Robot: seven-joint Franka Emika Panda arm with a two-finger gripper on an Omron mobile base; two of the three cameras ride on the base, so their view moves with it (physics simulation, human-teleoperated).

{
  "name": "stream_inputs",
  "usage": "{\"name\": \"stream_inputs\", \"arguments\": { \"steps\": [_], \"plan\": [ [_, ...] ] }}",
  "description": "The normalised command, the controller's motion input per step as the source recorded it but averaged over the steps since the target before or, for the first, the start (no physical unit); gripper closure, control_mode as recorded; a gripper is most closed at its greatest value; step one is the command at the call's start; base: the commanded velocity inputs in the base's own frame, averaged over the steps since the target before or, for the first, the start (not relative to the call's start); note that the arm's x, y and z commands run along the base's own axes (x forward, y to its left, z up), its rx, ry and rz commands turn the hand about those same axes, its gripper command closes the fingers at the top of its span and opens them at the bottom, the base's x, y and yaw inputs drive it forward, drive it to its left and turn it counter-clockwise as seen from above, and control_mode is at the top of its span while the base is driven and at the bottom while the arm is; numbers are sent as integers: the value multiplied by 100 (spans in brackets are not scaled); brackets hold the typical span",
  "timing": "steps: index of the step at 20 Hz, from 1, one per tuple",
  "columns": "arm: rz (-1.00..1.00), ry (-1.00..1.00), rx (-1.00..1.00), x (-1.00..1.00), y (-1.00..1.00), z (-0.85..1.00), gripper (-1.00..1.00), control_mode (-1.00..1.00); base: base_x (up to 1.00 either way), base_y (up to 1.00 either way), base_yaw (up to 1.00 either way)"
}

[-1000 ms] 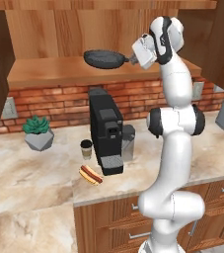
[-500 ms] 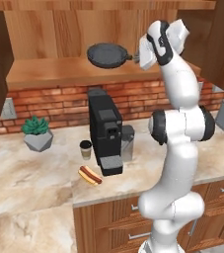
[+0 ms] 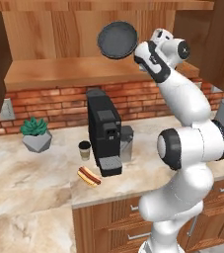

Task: Pick the pan from the cabinet and place it on the stove. Then turn on the stove burner for the pan.

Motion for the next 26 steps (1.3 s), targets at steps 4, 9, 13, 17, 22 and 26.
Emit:
{"name": "stream_inputs", "arguments": {
  "steps": [4,9,13,17,22,26],
  "plan": [
    [0,0,0,-47,0,-40,100,-100,0,0,0],
    [0,2,1,-52,4,-10,100,-100,0,0,0],
    [0,5,4,-61,0,1,100,-100,0,0,0],
    [0,10,6,-61,0,8,100,-100,0,0,0],
    [0,13,6,-63,0,6,100,-100,0,0,0],
    [0,11,6,-68,0,1,100,-100,0,0,0]
  ]
}}
